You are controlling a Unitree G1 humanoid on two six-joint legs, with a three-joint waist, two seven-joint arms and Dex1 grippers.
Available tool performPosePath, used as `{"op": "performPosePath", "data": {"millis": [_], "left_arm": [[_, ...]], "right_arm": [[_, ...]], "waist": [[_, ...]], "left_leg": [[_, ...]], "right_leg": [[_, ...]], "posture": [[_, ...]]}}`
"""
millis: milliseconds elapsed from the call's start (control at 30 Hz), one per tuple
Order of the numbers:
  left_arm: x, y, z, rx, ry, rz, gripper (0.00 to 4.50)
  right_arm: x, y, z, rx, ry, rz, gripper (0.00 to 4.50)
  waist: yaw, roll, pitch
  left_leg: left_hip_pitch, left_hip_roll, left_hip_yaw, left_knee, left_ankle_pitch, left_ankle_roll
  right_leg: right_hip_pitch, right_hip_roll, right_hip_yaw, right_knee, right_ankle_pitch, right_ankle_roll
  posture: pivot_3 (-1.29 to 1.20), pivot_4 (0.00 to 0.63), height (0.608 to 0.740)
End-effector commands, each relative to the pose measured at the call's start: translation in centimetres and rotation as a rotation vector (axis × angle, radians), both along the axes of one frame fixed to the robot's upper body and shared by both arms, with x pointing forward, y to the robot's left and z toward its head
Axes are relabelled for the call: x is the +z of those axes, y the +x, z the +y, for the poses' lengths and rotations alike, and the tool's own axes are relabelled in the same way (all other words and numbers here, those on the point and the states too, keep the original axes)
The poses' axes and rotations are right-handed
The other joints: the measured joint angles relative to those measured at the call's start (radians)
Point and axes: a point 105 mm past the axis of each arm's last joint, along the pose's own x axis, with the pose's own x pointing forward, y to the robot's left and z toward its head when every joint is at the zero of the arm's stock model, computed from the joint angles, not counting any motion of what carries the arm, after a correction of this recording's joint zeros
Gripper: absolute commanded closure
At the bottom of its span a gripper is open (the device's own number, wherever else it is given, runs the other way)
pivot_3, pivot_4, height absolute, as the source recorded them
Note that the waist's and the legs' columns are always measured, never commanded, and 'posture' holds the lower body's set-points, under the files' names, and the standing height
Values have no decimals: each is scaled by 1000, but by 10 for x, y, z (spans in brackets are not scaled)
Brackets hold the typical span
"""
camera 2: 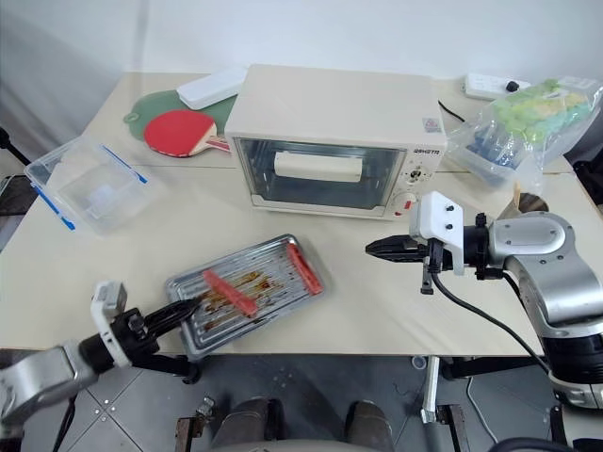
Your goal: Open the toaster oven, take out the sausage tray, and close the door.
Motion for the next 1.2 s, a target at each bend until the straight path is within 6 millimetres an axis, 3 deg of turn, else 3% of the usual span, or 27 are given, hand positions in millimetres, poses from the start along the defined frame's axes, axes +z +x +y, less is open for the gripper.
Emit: {"op": "performPosePath", "data": {"millis": [33, 300, 433, 733, 967, 1200], "left_arm": [[8, 13, -13, -106, -34, 1, 4500], [8, 55, -55, -336, 28, 24, 4500], [6, 66, -73, -414, 46, 24, 4500], [-6, 86, -87, -484, 117, 8, 4500], [-9, 96, -87, -506, 159, -4, 2395], [-5, 100, -70, -511, 225, -28, 387]], "right_arm": [[15, -6, -2, -16, 22, -50, 4438], [12, -13, -8, -63, 31, -55, 4438], [11, -16, -10, -83, 33, -53, 4438], [7, -20, -14, -114, 30, -50, 4438], [5, -22, -17, -136, 33, -55, 4500], [6, -22, -19, -142, 24, -58, 4500]], "waist": [[0, 0, 0], [13, 0, 0], [19, 0, 0], [43, 0, 0], [44, 0, 0], [39, 0, 0]], "left_leg": [[0, 0, 0, 0, 0, 0], [-1, 0, 6, -1, 0, 0], [-1, -1, 5, 0, 1, 0], [-1, -1, 5, 3, 1, 1], [-1, -1, 5, 4, 1, 1], [-1, -1, 5, 4, 1, 1]], "right_leg": [[0, 0, 1, 0, 0, 0], [-2, 1, 1, 0, 0, 0], [-1, 1, 1, 0, 1, 1], [0, 0, 1, 0, 1, 1], [1, 0, 1, 0, 1, 2], [1, 0, 0, 1, 1, 2]], "posture": [[0, 150, 740], [0, 150, 740], [0, 150, 740], [0, 150, 740], [0, 150, 740], [0, 150, 740]]}}
